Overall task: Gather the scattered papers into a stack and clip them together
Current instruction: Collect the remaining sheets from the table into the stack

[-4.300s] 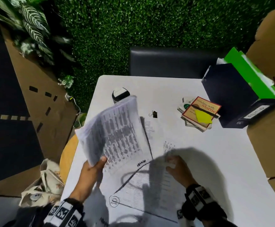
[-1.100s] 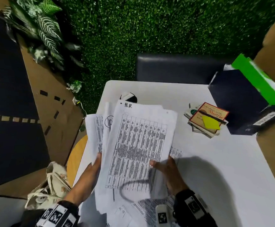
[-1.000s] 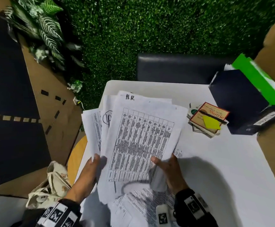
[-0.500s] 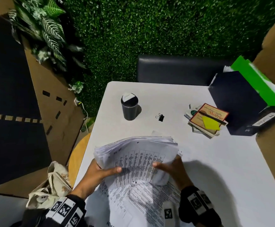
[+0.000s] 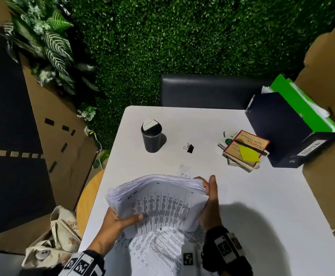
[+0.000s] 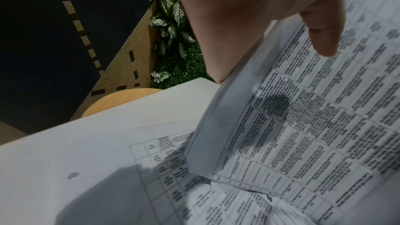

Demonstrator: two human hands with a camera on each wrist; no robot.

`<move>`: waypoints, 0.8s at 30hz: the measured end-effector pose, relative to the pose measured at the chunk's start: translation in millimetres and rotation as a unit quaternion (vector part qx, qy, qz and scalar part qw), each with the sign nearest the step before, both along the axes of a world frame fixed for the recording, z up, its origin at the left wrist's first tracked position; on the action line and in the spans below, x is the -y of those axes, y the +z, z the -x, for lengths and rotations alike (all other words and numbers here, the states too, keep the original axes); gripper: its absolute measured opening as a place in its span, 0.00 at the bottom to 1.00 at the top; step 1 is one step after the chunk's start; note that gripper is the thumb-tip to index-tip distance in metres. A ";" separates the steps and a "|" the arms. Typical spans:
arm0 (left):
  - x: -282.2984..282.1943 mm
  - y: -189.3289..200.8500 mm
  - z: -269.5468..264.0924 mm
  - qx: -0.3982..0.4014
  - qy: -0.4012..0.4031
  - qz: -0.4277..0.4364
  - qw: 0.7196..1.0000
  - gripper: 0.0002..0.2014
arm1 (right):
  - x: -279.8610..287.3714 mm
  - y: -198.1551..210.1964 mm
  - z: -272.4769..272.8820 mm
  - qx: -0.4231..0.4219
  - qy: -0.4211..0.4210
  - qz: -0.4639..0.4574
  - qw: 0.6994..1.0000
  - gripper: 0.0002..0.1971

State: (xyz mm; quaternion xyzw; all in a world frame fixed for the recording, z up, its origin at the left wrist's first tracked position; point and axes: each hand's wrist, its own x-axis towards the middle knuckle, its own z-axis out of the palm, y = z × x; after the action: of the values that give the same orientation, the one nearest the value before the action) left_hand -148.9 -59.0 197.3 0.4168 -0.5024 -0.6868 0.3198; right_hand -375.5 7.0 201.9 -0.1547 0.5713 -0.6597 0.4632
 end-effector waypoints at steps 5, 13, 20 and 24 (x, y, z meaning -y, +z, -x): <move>-2.0 2.1 8.1 0.030 0.013 0.005 0.999 0.19 | -0.4 -6.3 -2.5 -0.032 -0.030 -0.002 0.999 0.35; 8.2 1.8 -1.8 0.025 -0.004 0.000 1.000 0.38 | -42.9 -40.8 26.8 -0.166 0.096 0.071 0.979 0.28; 14.8 -6.4 -4.5 0.054 -0.012 -0.010 0.998 0.36 | -67.2 -45.3 16.3 -0.392 0.086 -0.040 0.915 0.18; 17.7 -8.8 -5.2 0.047 -0.022 -0.003 0.999 0.41 | -65.9 -50.6 19.5 -0.400 0.088 -0.067 0.910 0.21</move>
State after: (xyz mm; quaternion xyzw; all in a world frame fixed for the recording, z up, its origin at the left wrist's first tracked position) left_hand -143.7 -76.7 188.6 0.4384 -0.5244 -0.6745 0.2790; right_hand -395.1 72.9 151.3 -0.4237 0.7357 -0.4589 0.2618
